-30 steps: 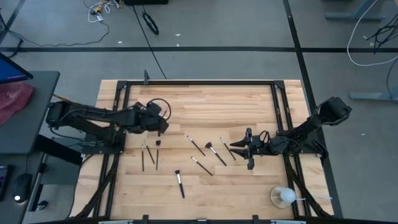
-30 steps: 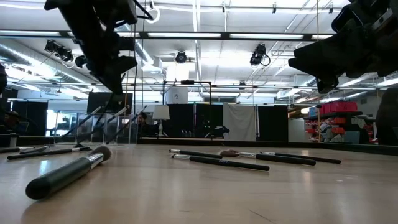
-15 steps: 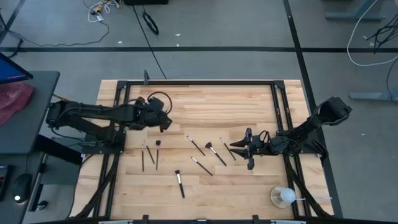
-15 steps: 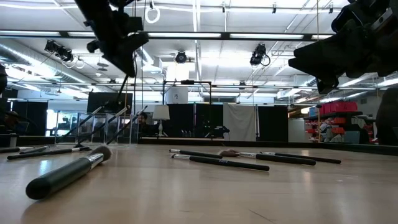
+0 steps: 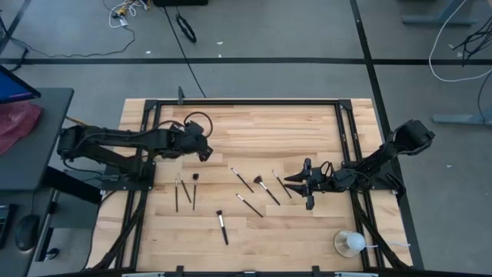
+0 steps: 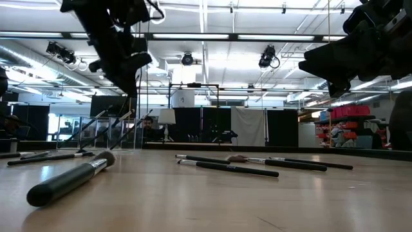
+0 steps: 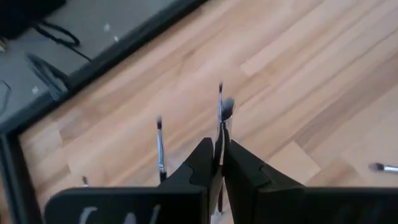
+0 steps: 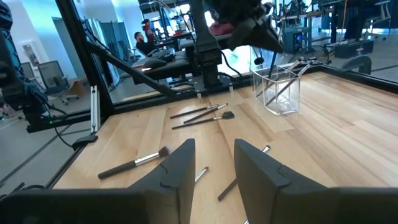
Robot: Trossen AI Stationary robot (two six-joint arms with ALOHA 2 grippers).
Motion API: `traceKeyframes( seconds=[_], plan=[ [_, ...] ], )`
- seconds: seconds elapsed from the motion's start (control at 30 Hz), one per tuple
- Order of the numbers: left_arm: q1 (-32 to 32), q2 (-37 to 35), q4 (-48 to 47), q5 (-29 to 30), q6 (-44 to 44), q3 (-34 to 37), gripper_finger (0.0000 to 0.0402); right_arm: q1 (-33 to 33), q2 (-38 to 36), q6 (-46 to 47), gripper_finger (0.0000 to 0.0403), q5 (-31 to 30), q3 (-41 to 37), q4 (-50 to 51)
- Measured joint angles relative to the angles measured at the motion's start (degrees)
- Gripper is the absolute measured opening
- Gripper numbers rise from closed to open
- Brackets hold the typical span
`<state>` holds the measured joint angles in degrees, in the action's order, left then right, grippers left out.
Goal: Put items in baskets/containers
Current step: Put the eyeshadow brush into the transparent organizer
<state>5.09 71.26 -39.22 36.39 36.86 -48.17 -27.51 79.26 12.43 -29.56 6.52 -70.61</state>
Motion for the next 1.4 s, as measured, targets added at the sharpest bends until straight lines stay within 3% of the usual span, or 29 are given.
traceKeyframes(
  seconds=[0.4,0.83,1.1,1.4],
  plan=[
    [1.6,0.0,2.9,-1.3,0.0,1.8,0.0036,0.0,0.0,0.0,0.0111,0.0,0.0,0.0],
    [3.9,3.4,2.9,-3.1,1.5,1.8,0.0107,0.0,0.0,0.0,0.011,0.0,0.0,0.1],
    [6.1,3.7,4.5,2.3,0.1,1.8,0.0115,0.0,0.0,0.3,0.011,0.0,0.0,1.2],
    [0.1,3.7,5.1,2.6,-2.8,-2.9,0.0115,0.0,0.0,0.6,0.011,0.0,0.0,3.2]
  ],
)
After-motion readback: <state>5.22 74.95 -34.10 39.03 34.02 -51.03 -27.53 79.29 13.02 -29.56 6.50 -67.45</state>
